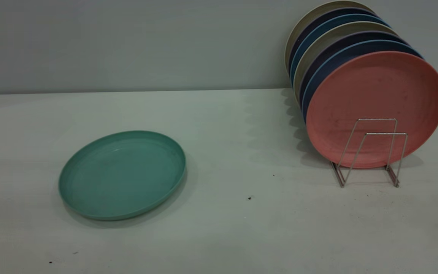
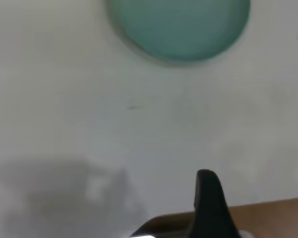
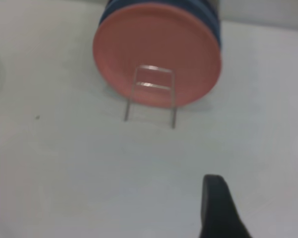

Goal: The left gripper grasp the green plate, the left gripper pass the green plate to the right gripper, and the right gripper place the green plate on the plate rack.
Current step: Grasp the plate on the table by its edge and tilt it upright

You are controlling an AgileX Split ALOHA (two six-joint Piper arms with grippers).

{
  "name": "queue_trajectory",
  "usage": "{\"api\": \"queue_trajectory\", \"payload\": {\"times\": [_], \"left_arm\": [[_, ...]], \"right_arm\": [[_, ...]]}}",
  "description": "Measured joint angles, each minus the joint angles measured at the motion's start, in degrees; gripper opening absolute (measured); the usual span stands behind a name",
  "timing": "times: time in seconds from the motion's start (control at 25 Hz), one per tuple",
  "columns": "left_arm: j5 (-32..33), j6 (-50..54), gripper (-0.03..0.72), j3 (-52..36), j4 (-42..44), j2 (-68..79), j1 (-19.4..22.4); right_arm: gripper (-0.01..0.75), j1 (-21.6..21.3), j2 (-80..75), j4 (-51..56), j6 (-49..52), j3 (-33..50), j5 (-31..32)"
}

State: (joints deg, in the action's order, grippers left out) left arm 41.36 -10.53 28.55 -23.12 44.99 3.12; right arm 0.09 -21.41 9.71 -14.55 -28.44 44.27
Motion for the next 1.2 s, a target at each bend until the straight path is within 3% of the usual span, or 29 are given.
{"api": "queue_trajectory", "payload": {"times": [0.16, 0.4, 0.52, 0.8, 1.2], "left_arm": [[-8.78, -12.77, 0.508, 0.17, -14.70, 17.05, 0.00], [-12.59, -38.72, 0.508, 4.93, -42.01, 40.86, 0.00], [-14.54, -47.08, 0.508, 7.90, -51.46, 49.64, 1.48], [-16.10, -54.86, 0.508, 11.08, -59.21, 66.03, 9.22], [-13.67, -70.09, 0.508, 15.97, -77.19, 81.12, 9.88]], "right_arm": [[0.429, 0.00, -13.08, 7.09, -8.48, 0.00, -6.18], [0.429, 0.00, -27.07, 19.36, -21.14, -2.14, -8.09], [0.429, 0.00, -30.35, 23.58, -25.60, -4.00, -8.80], [0.429, 0.00, -33.86, 27.30, -28.49, -4.58, -9.93], [0.429, 0.00, -33.94, 27.68, -28.74, -4.58, -10.70]]}}
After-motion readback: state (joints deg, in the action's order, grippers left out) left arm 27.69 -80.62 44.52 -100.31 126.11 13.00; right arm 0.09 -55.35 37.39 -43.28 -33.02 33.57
